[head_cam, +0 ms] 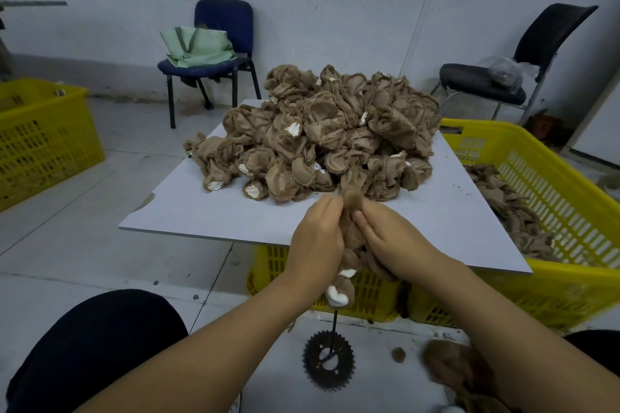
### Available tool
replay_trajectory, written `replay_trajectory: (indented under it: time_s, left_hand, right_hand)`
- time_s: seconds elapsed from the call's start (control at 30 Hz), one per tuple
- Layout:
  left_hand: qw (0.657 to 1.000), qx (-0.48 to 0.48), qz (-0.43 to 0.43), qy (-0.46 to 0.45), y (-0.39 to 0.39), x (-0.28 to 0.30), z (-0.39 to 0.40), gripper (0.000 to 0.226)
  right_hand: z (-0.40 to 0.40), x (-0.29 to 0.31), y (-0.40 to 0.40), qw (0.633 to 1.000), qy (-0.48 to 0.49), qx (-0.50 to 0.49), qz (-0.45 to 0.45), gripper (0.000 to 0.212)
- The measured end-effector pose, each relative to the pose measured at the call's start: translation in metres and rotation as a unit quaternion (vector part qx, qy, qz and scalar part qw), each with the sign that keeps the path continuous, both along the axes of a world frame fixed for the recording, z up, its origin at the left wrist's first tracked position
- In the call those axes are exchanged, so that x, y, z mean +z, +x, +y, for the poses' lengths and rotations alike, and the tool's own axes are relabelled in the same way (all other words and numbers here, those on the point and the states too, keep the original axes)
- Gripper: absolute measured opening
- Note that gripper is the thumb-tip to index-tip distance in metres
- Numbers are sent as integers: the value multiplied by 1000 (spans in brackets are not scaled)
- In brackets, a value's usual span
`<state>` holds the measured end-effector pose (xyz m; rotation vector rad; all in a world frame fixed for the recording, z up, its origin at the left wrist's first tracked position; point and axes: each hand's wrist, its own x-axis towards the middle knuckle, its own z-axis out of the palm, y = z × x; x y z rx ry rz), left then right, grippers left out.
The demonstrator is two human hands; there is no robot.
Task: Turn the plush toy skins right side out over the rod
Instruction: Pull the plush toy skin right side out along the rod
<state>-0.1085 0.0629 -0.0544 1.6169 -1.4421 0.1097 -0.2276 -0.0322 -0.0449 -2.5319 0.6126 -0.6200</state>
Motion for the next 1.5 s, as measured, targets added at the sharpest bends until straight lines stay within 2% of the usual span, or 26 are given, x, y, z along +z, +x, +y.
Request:
replay_trajectory:
  time_s: [0.07, 0.13, 0.3, 0.43, 0.67, 0.83, 0.9, 0.97, 1.17, 1.27, 1.33, 1.4, 1.5]
  left_hand:
    - [1000, 1, 4, 29, 1, -4, 0, 23]
    - [999, 14, 17, 31, 1, -7, 0, 17]
    - [998, 8, -13, -58, -3, 4, 3, 26]
    - [994, 6, -42, -96, 1, 11, 0, 28]
    - [983, 20, -97, -158, 3, 6, -4, 36]
    - [988, 25, -9, -150, 4, -4, -2, 26]
    - [991, 45, 59, -114, 6, -8, -1, 19]
    - [991, 60, 89, -85, 4, -10, 0, 18]
    - [997, 43, 52, -45, 4, -15, -1, 23]
    - [992, 37, 115, -30, 5, -13, -4, 21]
    - [988, 26, 137, -61, 1, -5, -4, 21]
    - [988, 20, 110, -109, 1, 0, -5, 22]
    - [994, 17, 56, -96, -1, -6, -2, 19]
  right_hand:
    - [3, -8, 0, 1000, 26, 2, -2, 38]
    - [4, -10, 1, 1000, 27, -2, -10, 35]
    - [3, -5, 0, 998, 23, 10, -62, 30]
    - [4, 3, 3, 992, 25, 40, -121, 27]
    - [6, -10, 7, 993, 64, 16, -94, 33]
    - [9, -9, 12, 994, 81, 9, -73, 27]
    - [11, -9, 14, 995, 82, 8, -60, 24]
    - [13, -9, 14, 996, 74, 3, -51, 25]
    - [9, -11, 15, 997, 77, -5, -28, 24]
    - [12, -8, 17, 996, 82, -3, -32, 23]
    - [8, 0, 18, 996, 72, 2, -54, 26]
    - [4, 6, 18, 994, 68, 13, -90, 31]
    - [7, -3, 16, 993, 83, 20, -82, 38]
